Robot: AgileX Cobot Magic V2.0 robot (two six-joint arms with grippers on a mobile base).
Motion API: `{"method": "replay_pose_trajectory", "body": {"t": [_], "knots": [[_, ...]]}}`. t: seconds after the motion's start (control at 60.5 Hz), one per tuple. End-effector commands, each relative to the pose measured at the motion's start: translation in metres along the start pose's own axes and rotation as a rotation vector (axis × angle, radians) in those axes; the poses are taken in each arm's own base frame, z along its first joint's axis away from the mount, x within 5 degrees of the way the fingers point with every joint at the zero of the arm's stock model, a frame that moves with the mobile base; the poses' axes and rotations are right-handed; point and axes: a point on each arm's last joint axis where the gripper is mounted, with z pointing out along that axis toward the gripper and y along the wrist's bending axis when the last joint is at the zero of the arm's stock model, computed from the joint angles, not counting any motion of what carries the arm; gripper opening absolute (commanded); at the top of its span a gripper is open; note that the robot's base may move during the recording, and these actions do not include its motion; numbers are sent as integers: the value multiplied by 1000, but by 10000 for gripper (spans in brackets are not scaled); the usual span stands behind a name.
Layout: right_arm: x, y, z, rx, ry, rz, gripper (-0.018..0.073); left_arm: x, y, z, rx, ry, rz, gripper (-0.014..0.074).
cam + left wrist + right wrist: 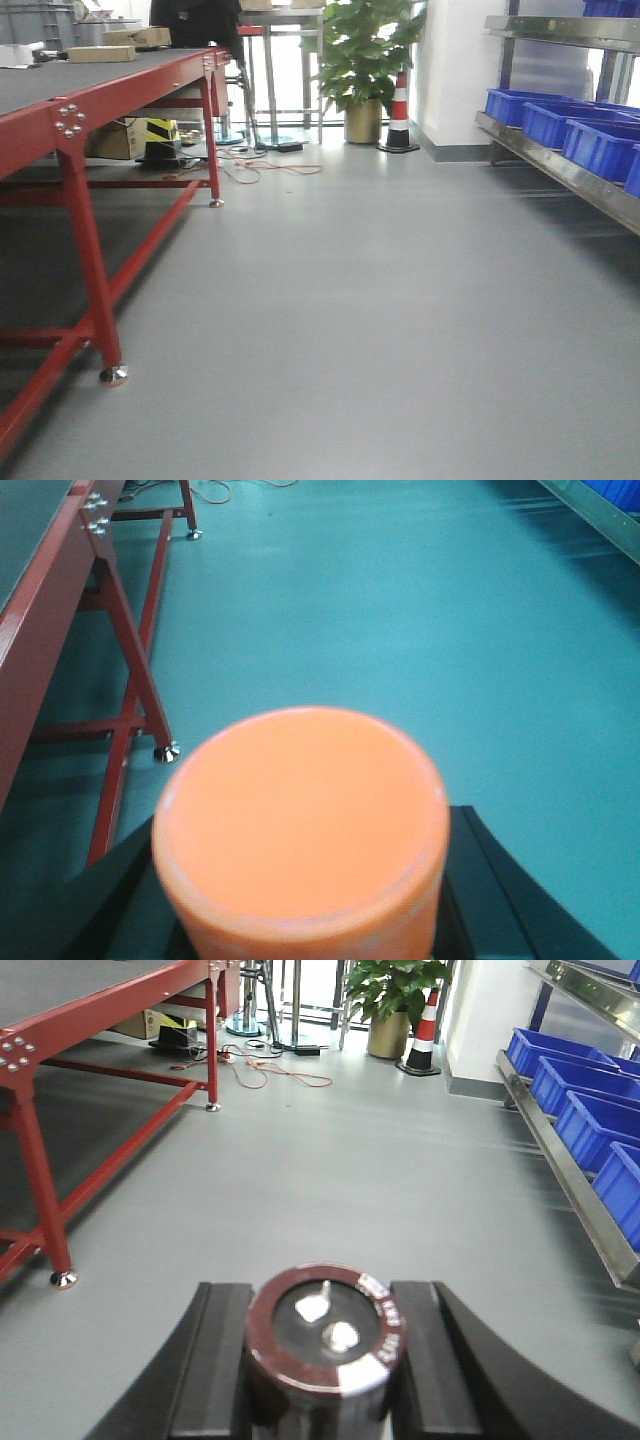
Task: Place cylindrical capacitor in blue bin on shelf
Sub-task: 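Drive the base away from the table toward the shelf of blue bins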
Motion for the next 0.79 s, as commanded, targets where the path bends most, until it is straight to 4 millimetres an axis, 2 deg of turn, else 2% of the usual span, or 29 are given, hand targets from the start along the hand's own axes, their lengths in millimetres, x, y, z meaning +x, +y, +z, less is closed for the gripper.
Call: {"method": "replay_pose_trajectory", "body": {"t": [0.0,0.777], "knots": [[-1,0,0,3,-18,-10,-162,-2,-1,-1,8,-22,-1,-111],[-1,0,0,3,-18,-10,-162,-3,-1,-1,7,-41,-2,-111]]}}
